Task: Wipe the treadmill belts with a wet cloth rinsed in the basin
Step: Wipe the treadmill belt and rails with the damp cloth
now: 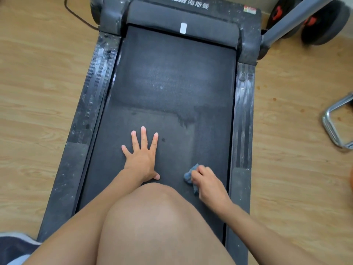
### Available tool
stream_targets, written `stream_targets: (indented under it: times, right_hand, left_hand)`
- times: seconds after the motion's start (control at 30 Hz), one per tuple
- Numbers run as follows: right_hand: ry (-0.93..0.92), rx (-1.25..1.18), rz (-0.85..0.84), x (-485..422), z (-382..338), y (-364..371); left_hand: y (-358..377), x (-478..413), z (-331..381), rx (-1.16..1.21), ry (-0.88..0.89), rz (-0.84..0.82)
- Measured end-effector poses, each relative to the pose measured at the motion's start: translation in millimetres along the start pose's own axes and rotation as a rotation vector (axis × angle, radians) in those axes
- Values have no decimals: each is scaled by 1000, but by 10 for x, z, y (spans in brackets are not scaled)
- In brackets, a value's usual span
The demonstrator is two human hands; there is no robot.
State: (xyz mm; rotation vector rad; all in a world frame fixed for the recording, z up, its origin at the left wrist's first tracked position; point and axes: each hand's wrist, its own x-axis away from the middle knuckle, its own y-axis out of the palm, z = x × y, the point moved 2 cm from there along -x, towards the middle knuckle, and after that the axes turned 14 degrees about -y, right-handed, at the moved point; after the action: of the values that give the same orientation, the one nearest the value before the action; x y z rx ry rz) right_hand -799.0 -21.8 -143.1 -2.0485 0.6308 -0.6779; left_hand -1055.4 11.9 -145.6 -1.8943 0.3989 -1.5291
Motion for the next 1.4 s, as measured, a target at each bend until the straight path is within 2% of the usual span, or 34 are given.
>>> stream_targets:
  times: [0.1,0.23,0.37,0.43,0.53,0.67,0.73,0.8,0.9,1.0,1.07,1.17,1.27,1.33,1.4]
  right_hand:
    - [-25,60,18,-326,245,-194]
    - [171,80,215,-1284,687,-663]
    - [159,139,155,-1952,914,-1078]
    - [140,142,152,-1925,887,-1081]
    - [72,112,160,-1402,526,-730]
    - [-241,31,-92,-430,-125,-160]
    - [-343,61,-197,-397,-70,-192]
    - [-280,115,-135,-784,158,-421]
    - [11,124,92,-1673,559,-906]
    - [98,131,65,-2208,695,-1161]
    - [122,147,75,-2152,585,-1110]
    - [12,98,72,-1453,129,-632]
    - [-206,-3,-138,-674,-335,-127]
    - [-236,-14,-198,-718,-265,-163]
    - [-160,22,-95,-1163,-21,-391]
  left_hand:
    - [-16,-13,34,-15,-16,-10]
    - [-21,-24,54,-43,-35,-14]
    - [-29,-32,83,-79,-46,-24]
    - [-23,-32,75,-75,-42,-18]
    - [2,-31,41,-69,-30,7]
    - [14,-38,28,-60,-20,19]
    - [8,-27,48,-63,-27,14]
    - [-16,-29,68,-80,-29,23]
    - [-30,-17,62,-76,-29,11]
    - [-24,-10,66,-90,-22,5]
    - [-45,-5,45,-89,-11,3]
    - [-141,13,-61,-46,42,10]
    - [-186,38,-282,-28,-5,102]
    - [-131,69,-476,-31,-110,107]
    - [-66,78,-652,-29,-153,62]
